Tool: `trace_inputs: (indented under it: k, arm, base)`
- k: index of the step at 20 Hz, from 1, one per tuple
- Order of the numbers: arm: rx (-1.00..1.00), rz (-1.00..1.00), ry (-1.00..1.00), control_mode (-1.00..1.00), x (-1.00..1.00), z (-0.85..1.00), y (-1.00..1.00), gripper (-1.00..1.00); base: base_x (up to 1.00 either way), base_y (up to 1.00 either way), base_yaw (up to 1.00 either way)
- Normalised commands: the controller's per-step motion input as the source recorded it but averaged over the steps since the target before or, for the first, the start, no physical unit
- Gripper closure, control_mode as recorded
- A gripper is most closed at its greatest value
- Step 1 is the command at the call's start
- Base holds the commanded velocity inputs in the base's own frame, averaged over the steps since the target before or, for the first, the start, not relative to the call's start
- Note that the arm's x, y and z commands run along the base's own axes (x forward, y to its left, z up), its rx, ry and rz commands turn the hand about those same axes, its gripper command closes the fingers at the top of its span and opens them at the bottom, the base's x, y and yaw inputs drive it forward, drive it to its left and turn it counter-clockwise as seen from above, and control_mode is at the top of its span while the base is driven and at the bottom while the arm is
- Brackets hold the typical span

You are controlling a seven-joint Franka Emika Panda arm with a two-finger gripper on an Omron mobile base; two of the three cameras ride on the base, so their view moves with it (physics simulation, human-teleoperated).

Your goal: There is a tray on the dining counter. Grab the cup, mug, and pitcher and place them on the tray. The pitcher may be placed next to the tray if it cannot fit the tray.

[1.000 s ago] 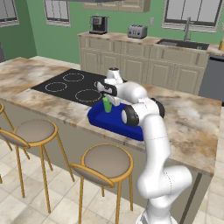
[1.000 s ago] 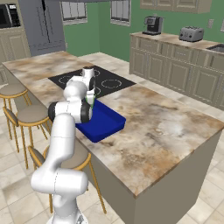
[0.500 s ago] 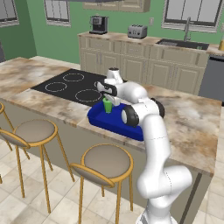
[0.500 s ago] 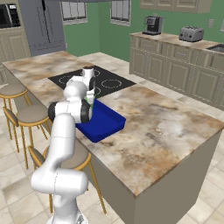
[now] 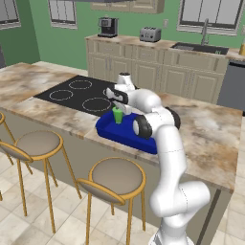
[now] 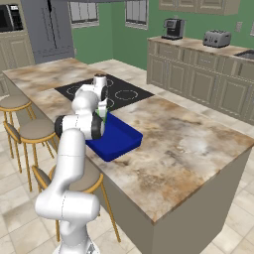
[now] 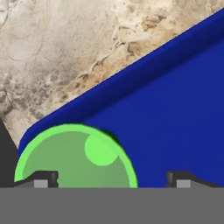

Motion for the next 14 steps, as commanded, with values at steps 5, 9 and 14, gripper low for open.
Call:
trace_inputs:
  k: [5,9,14]
  arm:
    - [0.02,0.00,-0.02,-1.00,-0.14,0.60,-0.11,-1.00]
    - [0.03,-0.01,-0.06,-1.00,-0.44,0.67,-0.25,-1.00]
    - [0.03,-0.01,-0.04,-1.00,-0.80,0.46,-0.47,-1.00]
  base:
    - [0.00,0.00,0.00]
    - [0.00,0.00,0.00]
    - [0.00,0.00,0.00]
